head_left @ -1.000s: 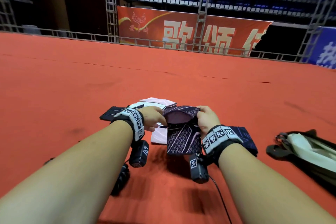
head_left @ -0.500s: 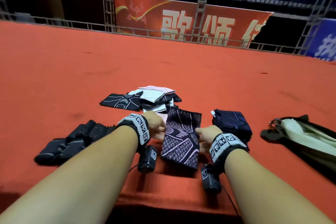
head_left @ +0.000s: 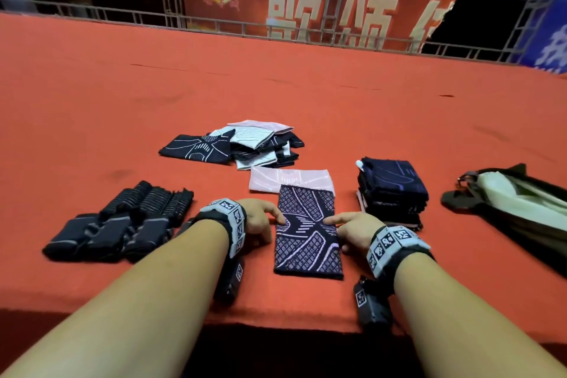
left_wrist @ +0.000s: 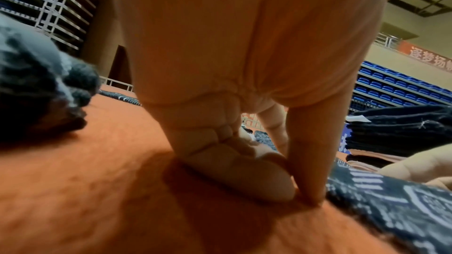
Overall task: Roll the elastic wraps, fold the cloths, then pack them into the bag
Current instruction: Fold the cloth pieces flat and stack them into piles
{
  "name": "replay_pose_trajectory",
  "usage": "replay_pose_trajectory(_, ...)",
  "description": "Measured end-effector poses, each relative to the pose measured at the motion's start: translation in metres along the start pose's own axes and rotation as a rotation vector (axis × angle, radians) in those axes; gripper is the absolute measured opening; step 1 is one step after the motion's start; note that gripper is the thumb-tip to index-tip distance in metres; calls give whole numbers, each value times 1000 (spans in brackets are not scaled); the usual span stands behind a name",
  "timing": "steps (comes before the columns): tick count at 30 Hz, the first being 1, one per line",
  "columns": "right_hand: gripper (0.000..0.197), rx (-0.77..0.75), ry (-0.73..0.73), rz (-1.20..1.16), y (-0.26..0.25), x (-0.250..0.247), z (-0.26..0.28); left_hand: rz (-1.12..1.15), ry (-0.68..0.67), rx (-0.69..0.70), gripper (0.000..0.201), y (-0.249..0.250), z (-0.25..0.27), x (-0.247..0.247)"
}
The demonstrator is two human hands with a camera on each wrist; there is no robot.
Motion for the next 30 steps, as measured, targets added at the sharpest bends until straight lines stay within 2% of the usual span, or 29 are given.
replay_pose_trajectory(11,39,-89,-90,54,-1,-5,0,7,124,69,10,2,-11,-3)
replay_pose_trajectory(14,37,-100,-99,42,2,-6,-1,-88,77,93,14,7,-8,-1)
replay_pose_trajectory(20,25,-135,-119,-11,2,-7,0,-328,-7,116,44,13,-4,0)
replay_pose_trajectory(23,19,-152,-131,-19,0,-6,2,-328,-6,110,40,15,0,0)
replay_pose_trajectory(26,27,-132,-116,-19,1,-7,2,-277,55,112,26,17,2,1)
replay_pose_trajectory(30,52,-88,-116,29,6,-9,1,-211,112,109,20,19,0,1)
Point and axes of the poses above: each hand's wrist, its own z-axis away from the middle knuckle, its own x-axis out of the palm, y = z × x, the point moved 5 cm from there along -z, towards the middle knuckle, and after that the axes turned 2 degrees about -x, right-handed, at the moved point
